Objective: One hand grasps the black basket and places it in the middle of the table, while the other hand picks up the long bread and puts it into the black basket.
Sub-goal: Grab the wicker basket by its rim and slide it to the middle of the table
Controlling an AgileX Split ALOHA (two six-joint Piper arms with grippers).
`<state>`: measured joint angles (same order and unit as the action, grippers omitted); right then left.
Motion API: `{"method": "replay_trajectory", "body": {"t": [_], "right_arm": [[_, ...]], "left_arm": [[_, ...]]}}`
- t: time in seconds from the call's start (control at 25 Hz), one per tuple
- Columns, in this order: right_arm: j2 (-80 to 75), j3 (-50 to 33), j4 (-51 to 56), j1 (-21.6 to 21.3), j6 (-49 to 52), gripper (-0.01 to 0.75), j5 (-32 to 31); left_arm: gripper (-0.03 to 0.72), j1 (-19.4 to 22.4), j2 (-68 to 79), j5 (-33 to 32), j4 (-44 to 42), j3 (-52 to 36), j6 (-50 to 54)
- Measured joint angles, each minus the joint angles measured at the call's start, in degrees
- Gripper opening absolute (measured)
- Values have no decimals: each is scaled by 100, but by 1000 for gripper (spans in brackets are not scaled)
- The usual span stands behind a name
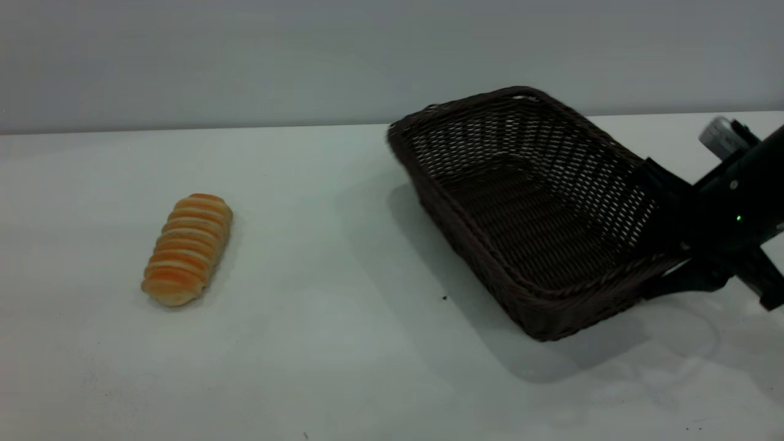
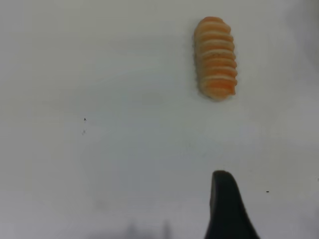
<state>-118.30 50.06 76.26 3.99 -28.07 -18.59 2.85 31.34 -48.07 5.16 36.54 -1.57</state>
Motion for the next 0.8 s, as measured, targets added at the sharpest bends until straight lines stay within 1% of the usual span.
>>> {"method": "replay_trajectory", "body": {"t": [0.12, 0.2, 0.36, 0.44, 0.56, 0.8], "right_arm": [[363, -17, -376, 0, -300, 256, -222], [510, 40, -811, 0, -360, 256, -442], [471, 349, -2140, 66, -185, 256, -1144], [391, 626, -2811, 210, 18, 256, -1464], [223, 1142, -3546, 514, 377, 256, -1954], [-389, 2391, -4579, 1216, 944, 256, -2661]], "left_arm": [[468, 0, 0, -24, 0, 0, 0], [468, 0, 0, -44, 0, 0, 0], [468, 0, 0, -123, 0, 0, 0], [468, 0, 0, -143, 0, 0, 0], [468, 0, 0, -153, 0, 0, 0], [468, 0, 0, -172, 0, 0, 0]]}}
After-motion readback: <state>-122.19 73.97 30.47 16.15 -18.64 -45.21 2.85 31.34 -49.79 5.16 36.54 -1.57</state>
